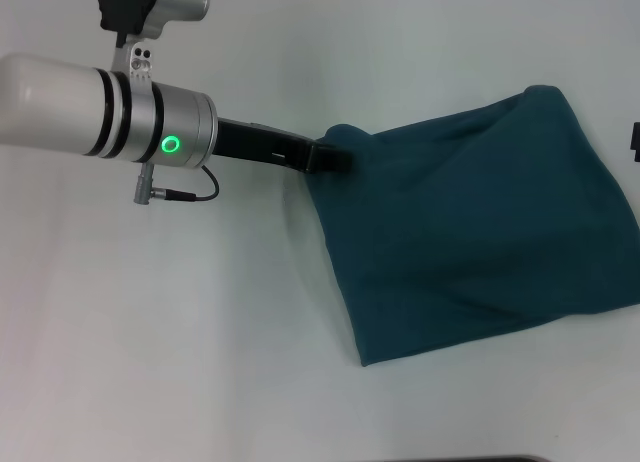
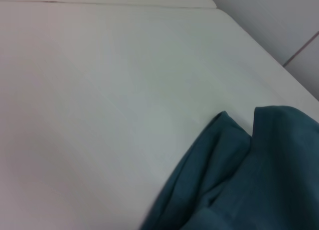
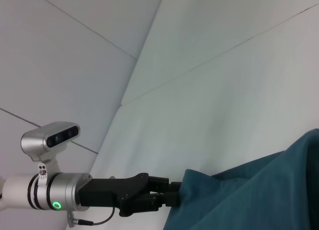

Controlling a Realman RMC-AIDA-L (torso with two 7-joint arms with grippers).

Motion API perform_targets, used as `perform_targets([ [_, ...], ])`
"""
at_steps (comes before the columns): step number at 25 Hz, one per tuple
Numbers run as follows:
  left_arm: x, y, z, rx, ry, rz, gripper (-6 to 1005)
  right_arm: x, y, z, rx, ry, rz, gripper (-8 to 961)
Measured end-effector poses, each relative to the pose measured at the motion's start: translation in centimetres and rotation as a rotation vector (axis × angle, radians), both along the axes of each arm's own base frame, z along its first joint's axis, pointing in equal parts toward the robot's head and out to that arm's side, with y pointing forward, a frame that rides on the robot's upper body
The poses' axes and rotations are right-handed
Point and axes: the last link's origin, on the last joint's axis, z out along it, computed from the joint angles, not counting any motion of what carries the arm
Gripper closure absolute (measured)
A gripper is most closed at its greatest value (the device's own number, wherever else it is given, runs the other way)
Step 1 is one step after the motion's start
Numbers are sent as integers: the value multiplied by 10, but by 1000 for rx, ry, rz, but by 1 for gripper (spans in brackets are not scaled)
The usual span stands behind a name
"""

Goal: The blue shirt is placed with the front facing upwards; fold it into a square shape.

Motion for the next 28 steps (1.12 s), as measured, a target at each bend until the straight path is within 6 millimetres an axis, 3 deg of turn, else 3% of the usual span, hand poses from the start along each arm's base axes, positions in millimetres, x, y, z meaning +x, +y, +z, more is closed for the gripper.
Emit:
perform_targets([
  [3,1,0,0,-4,0,-8,497,0,0,0,0,0,0,177],
  [6,1,0,1,-5,0,-10,742,0,0,0,0,0,0,177],
  [11,2,2,5,12,-11,-2,908,0,0,-1,2,2,-2,178],
  [17,-3,8,17,38,-17,79,892,0,0,-2,3,5,-5,178],
  [28,-5,4,8,8,25,106,611,0,1,-2,6,0,-4,177],
])
